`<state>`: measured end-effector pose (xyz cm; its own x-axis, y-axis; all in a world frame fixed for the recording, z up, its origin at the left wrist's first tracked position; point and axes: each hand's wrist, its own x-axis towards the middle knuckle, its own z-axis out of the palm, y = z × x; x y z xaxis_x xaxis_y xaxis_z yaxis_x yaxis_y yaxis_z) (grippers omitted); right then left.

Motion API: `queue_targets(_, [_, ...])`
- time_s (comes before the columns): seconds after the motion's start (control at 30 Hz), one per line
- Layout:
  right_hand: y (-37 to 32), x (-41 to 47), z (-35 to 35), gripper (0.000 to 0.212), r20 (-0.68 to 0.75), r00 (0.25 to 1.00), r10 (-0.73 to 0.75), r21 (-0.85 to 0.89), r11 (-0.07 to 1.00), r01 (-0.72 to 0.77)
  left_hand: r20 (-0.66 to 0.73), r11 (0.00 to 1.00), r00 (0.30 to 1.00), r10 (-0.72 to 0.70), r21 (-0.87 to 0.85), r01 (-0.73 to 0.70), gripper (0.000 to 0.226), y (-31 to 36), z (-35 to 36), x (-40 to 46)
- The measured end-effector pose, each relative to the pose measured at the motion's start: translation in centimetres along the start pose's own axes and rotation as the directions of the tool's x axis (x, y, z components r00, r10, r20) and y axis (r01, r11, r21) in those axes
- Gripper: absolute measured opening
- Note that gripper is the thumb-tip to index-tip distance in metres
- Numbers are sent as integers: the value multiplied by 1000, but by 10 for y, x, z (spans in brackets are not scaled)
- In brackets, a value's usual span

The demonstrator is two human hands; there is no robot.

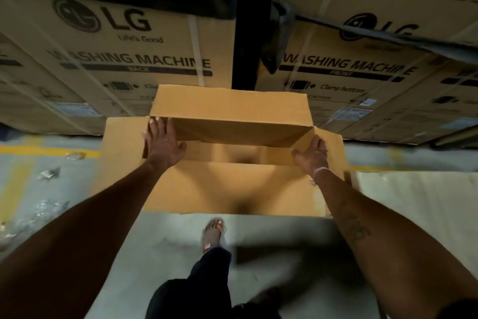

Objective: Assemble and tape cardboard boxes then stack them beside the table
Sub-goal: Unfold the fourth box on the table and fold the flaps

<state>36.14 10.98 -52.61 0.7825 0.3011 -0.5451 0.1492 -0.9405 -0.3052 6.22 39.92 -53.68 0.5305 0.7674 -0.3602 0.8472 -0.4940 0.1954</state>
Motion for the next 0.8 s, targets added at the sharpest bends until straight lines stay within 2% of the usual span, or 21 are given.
queue_targets(0.1, [-2, 5, 13, 107, -36, 996, 83, -111, 990, -86, 57, 994, 992, -111, 14, 111, 97, -26, 1, 10])
queue_targets(0.2, [-3, 6, 20, 105, -70, 986, 150, -221, 962, -162, 70, 989, 988, -139, -47, 143, 104, -42, 1, 13])
queue_targets(0.33, [-3, 5, 24, 105, -75, 960, 271, -120, 953, -278, 9, 967, 995, -100, -233, 100, 108, -65, 13, 17])
queue_targets(0.47, [8, 2, 21, 102, -98, 982, 158, -157, 972, -172, 4, 961, 996, -92, -261, 89, 101, -79, 19, 17])
queue_targets(0.57, [10, 3, 21, 89, -158, 979, 130, -207, 965, -162, 0, 959, 998, -55, -278, 53, 91, -84, 19, 17])
queue_targets(0.7, [6, -8, 17, 49, -219, 969, 117, -222, 961, -166, -37, 960, 999, 25, -278, -34, 82, -89, 18, 11])
queue_targets(0.8, [1, -18, 15, 40, -196, 977, 80, -221, 967, -124, -82, 948, 996, -23, -319, -4, 81, -89, 10, -2])
